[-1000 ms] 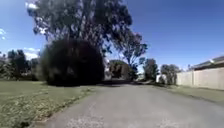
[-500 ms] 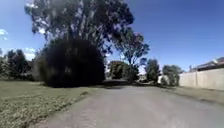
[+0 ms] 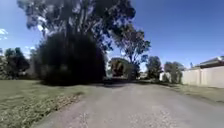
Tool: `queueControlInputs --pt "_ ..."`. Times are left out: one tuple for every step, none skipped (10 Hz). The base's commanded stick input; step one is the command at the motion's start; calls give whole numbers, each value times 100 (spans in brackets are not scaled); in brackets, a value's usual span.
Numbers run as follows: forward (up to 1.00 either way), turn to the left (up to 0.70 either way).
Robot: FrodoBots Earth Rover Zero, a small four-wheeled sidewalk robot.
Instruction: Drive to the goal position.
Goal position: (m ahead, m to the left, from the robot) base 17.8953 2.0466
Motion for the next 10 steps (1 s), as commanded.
queueControlInputs --pt "100 0" --pt "100 0" --pt "100 0" --pt "100 0" --pt "100 0" --pt "100 0" --pt "100 0" --pt "100 0" --pt "100 0" --pt "100 0"
